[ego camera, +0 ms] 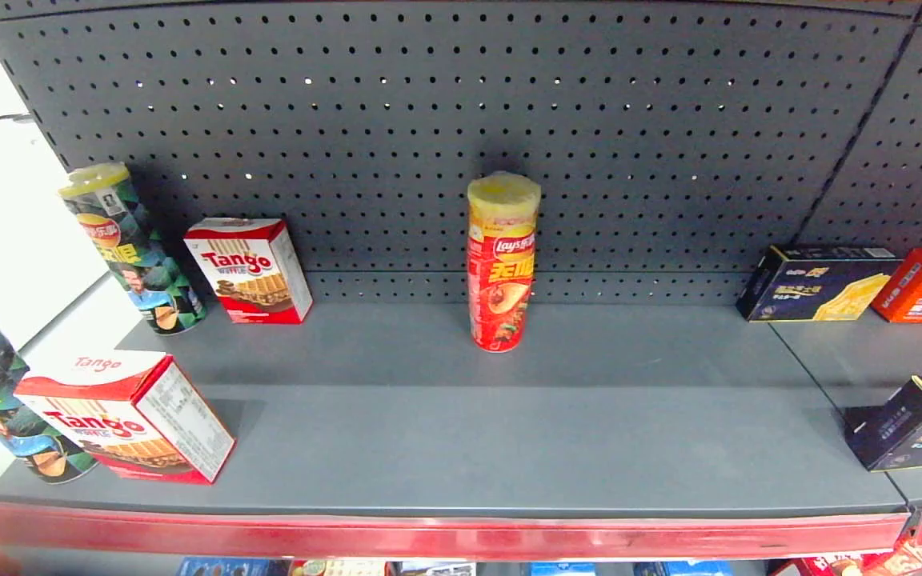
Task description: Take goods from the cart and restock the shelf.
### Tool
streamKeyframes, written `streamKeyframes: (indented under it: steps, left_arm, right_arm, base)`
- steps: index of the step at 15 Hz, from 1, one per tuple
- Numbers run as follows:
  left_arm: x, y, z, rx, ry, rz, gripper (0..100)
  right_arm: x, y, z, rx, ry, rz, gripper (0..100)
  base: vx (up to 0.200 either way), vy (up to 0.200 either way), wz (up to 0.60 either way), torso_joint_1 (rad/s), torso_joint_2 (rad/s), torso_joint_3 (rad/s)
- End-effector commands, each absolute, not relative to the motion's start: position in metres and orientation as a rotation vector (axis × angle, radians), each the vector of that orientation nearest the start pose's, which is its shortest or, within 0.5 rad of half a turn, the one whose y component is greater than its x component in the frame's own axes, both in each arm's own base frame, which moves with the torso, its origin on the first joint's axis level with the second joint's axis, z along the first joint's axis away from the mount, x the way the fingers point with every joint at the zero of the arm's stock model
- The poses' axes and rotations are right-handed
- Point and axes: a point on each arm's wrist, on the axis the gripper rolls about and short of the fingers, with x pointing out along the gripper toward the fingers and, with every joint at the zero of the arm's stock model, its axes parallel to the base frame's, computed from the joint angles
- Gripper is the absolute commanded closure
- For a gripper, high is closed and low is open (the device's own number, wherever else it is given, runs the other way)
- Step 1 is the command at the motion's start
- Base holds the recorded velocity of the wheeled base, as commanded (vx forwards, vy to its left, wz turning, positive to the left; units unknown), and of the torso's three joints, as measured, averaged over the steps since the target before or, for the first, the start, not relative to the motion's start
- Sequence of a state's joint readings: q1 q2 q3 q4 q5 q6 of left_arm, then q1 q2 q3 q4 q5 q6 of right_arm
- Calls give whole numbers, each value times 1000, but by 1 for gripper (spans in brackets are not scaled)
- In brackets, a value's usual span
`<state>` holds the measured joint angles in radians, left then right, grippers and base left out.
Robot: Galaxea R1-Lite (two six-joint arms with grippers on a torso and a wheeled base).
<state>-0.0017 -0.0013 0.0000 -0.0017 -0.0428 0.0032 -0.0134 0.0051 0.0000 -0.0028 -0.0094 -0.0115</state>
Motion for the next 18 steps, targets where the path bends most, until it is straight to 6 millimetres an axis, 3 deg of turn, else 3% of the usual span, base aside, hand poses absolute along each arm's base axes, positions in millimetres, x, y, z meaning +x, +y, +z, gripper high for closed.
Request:
streamKeyframes:
  steps: [1, 3, 15, 18]
  left_arm:
    - [-23, -1, 76, 5, -2, -44, 0]
    - [-23, -1, 76, 5, -2, -46, 0]
    - [-23, -1, 76, 5, -2, -46, 0]
    - [-23, -1, 76, 5, -2, -46, 0]
  right_arm:
    - [-22, 0, 76, -12, 3, -23, 0]
    - [-22, 0, 76, -12, 3, -25, 0]
    - [-22, 0, 76, -12, 5, -31, 0]
    - [-22, 0, 76, -12, 3, -31, 0]
  base:
    - [0, 0, 0, 0, 0, 0]
    - [0, 0, 0, 0, 0, 0]
    - [0, 0, 600, 4, 2, 3]
    - [0, 0, 0, 0, 0, 0]
